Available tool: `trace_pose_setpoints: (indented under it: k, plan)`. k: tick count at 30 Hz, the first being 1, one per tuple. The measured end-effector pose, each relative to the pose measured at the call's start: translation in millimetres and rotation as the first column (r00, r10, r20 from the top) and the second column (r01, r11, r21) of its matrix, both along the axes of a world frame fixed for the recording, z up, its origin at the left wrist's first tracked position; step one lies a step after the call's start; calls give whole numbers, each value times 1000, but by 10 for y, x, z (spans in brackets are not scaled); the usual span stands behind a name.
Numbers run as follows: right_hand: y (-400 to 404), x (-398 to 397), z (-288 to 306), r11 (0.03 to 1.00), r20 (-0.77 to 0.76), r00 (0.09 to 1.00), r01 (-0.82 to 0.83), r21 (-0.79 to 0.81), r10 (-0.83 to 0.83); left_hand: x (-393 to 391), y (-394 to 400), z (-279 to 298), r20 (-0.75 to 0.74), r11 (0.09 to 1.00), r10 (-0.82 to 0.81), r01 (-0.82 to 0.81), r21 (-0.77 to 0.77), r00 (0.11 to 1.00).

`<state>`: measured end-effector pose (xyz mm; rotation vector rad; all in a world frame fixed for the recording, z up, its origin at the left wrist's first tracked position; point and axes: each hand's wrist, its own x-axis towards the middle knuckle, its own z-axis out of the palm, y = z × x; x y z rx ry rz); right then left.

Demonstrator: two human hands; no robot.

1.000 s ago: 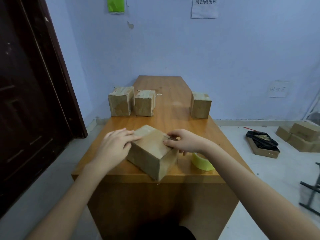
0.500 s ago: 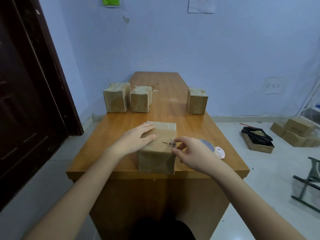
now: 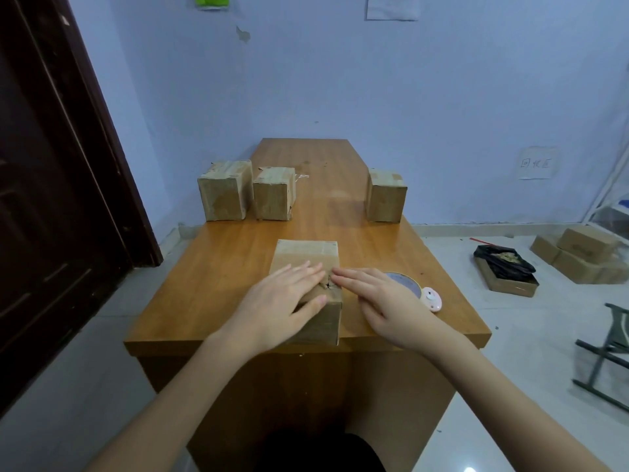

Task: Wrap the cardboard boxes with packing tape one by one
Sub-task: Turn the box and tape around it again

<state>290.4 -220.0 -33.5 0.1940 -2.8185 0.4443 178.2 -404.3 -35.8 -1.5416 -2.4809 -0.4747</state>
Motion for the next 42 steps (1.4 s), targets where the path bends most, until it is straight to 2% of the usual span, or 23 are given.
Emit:
trace_pose_setpoints:
  k: [5, 9, 11, 13, 17, 21, 25, 32, 35, 37, 40, 41, 42]
  plan:
    - [26, 1, 33, 999, 55, 998, -35, -37, 37, 11, -70, -78, -33, 995, -12, 15, 97, 999]
    - [22, -36, 120, 978, 52, 999, -10, 210, 0, 51, -104, -83, -55, 970, -61, 72, 231, 997]
    - [15, -46, 147, 968, 53, 999, -12, 252, -1, 62, -112, -97, -121, 965, -89, 115, 236, 989]
    - [24, -31, 136, 981, 71, 997, -24, 193, 10, 66, -115, -109, -163, 963, -95, 132, 234, 982]
    - [45, 15, 45, 998, 107, 993, -36, -56, 42, 80, -105, -112, -171, 962, -76, 117, 245, 982]
    - [29, 7, 9, 992, 91, 995, -32, -121, 43, 92, -94, -99, -184, 969, -69, 110, 220, 980]
    - [-3, -12, 31, 999, 3, 999, -37, 28, 37, 116, -105, -99, -187, 972, -59, 99, 214, 981]
    - [-115, -4, -58, 991, -91, 994, -48, 126, 59, 126, -95, -97, -146, 949, 9, 38, 314, 989]
    - [-132, -48, -11, 974, -131, 989, -40, 222, 70, 128, -98, -103, -114, 957, 4, 29, 289, 994]
    - [-134, -61, -1, 989, -103, 992, -57, 133, 71, 133, -84, -109, -133, 966, 7, 28, 257, 991]
    - [-54, 4, 4, 966, -73, 996, 28, -258, -48, 144, -69, -106, -145, 975, 8, 24, 221, 989]
    - [16, 34, 4, 949, -91, 988, 92, -301, -124, 148, -71, -104, -146, 975, 10, 22, 220, 989]
    - [106, 68, 2, 946, -93, 976, 163, -279, -196, 150, -69, -100, -148, 975, 11, 23, 221, 989]
